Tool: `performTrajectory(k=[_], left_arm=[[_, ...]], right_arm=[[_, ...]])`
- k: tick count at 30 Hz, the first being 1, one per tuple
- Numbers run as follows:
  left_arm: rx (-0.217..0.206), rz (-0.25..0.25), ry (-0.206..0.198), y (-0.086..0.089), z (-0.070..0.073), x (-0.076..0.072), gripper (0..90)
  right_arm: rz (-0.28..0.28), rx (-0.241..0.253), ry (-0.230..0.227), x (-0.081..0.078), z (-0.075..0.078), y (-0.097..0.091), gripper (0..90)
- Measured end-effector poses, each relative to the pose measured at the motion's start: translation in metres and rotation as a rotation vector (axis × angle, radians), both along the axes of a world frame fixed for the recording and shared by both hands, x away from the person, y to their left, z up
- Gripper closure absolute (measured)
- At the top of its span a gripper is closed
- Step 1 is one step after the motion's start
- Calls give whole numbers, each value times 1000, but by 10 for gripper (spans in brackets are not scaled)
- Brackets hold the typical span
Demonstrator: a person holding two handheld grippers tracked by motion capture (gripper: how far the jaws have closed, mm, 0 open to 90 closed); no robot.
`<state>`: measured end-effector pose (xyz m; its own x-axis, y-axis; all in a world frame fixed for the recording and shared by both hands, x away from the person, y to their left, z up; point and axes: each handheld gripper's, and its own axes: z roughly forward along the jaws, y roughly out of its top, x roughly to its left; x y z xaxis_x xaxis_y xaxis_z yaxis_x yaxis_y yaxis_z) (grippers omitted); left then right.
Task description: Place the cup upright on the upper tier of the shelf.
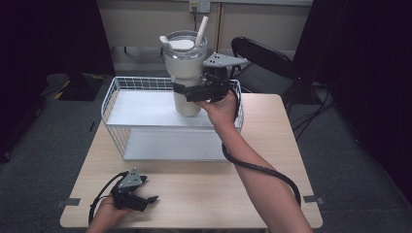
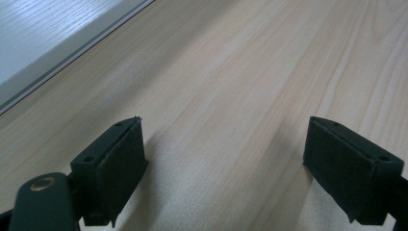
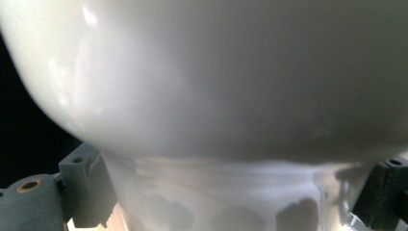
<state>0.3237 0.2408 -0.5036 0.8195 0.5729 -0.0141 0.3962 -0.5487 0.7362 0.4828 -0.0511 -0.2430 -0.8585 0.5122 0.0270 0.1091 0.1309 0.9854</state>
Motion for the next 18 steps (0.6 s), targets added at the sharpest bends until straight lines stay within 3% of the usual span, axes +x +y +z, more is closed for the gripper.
performTrajectory(k=[18], left_arm=[[0,-1,0,0,0,0,139]], right_arm=[[-55,0,8,18,-14,15,95]])
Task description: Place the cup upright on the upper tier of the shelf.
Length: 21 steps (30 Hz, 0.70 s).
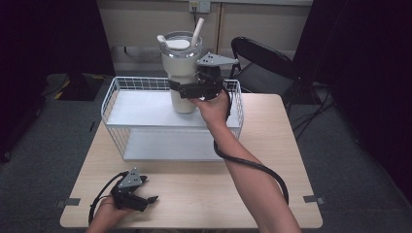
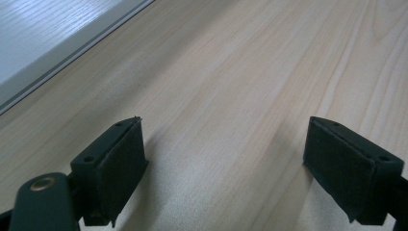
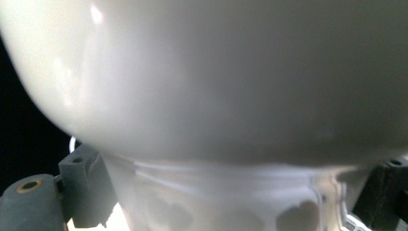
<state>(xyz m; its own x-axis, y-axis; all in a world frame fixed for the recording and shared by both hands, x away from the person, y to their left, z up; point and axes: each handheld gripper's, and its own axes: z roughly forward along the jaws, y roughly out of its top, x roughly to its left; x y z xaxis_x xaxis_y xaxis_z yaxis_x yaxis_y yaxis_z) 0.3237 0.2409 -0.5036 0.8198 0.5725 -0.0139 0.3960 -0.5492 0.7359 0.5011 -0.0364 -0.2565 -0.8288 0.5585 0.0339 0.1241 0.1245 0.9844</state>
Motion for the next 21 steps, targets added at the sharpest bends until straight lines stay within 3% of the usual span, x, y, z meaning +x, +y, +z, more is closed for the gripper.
performTrajectory(k=[15,21], left_arm=[[0,-1,3,0,0,0,139],[1,0,3,0,0,0,140]], right_arm=[[-28,-13,5,7,-15,5,94],[-29,10,9,10,-20,3,93]])
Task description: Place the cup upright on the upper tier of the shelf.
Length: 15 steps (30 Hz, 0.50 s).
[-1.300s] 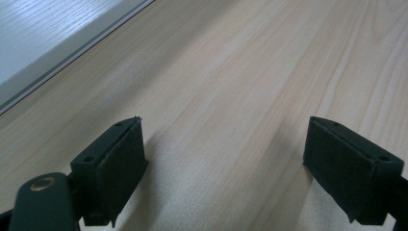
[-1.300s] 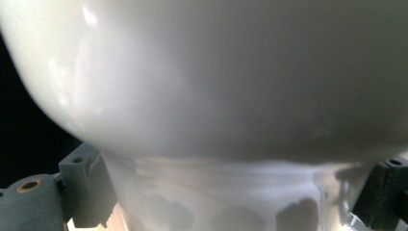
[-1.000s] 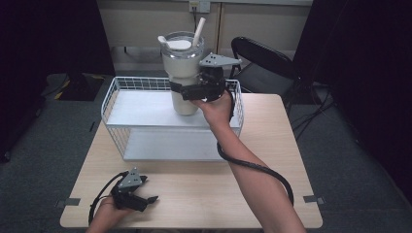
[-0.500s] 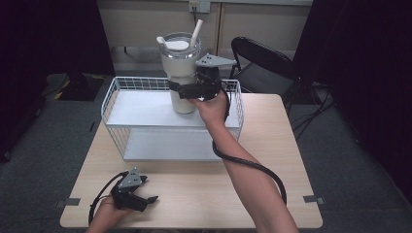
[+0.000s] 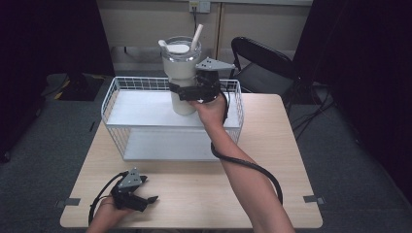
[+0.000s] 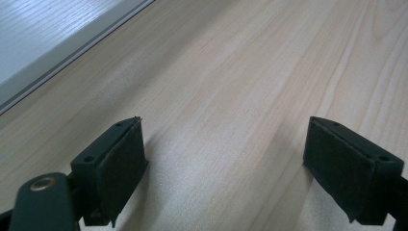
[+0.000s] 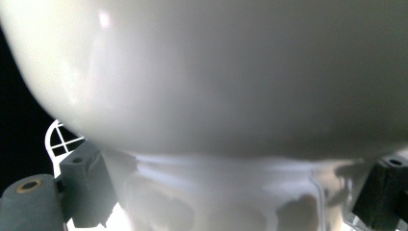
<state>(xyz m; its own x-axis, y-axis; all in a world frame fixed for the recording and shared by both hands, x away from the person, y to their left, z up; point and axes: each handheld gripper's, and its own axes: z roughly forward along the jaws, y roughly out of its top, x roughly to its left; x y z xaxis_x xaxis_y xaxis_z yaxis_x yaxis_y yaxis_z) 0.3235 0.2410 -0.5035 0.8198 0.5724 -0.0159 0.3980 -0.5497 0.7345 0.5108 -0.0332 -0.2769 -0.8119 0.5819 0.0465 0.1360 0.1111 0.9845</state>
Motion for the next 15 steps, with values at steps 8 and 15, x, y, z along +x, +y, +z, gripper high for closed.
performTrajectory(k=[8,15], left_arm=[[0,0,0,0,0,0,140],[-1,0,0,0,0,0,139]], right_arm=[[2,0,-7,-2,-2,-2,89],[15,8,6,-1,-4,-3,80]])
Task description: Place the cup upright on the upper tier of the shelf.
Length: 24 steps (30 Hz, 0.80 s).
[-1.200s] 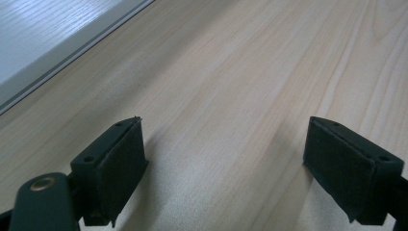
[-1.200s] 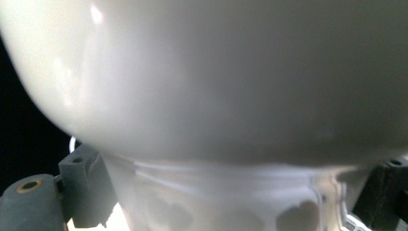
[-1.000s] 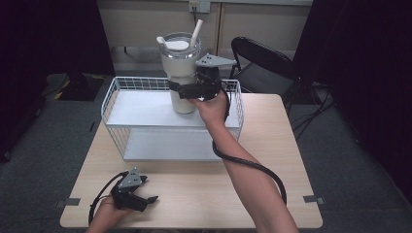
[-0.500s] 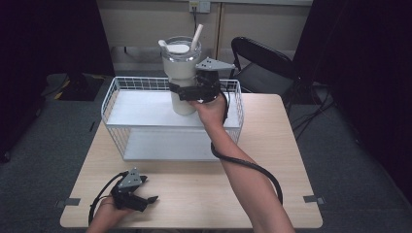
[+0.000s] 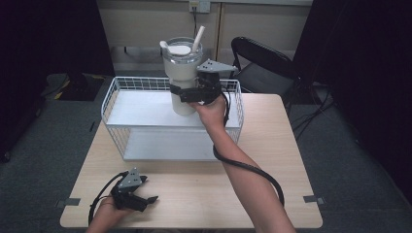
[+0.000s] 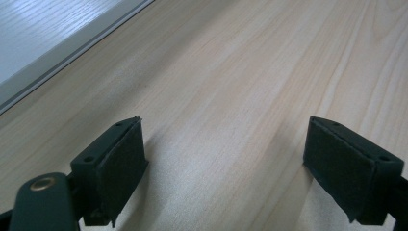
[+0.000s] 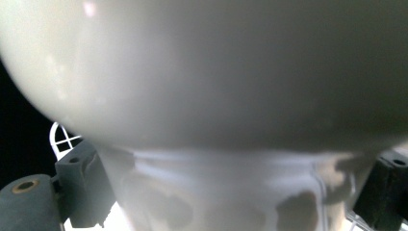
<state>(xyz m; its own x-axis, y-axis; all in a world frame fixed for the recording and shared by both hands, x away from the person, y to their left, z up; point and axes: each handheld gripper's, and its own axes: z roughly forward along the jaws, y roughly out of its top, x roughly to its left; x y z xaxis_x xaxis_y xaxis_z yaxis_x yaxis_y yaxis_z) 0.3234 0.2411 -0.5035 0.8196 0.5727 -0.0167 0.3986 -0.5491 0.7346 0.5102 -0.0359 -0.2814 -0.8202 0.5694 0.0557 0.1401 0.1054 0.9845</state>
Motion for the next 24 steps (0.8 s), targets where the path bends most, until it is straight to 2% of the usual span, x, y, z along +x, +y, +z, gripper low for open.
performTrajectory(k=[4,6,7,11,13,15,16,20,24], left_arm=[[0,-1,0,0,0,0,138],[0,-1,0,0,0,0,137],[0,-1,0,0,0,0,137],[0,-1,1,0,0,0,137],[0,-1,0,0,0,0,137],[-1,-2,1,0,0,0,137],[-1,-1,1,0,0,0,137],[-1,0,-1,0,0,0,136],[-2,1,-1,0,0,0,136]], right_arm=[[6,-6,2,0,-1,-1,78],[6,-31,-2,0,-1,-1,77],[9,-44,4,0,-2,-1,77],[23,-43,37,2,-4,-2,76],[20,-73,38,1,-3,-3,77],[23,-81,46,1,-3,-3,76],[35,-74,75,2,-5,-5,75],[22,-112,74,-1,-5,-5,76],[29,-118,82,-2,-6,-9,76]])
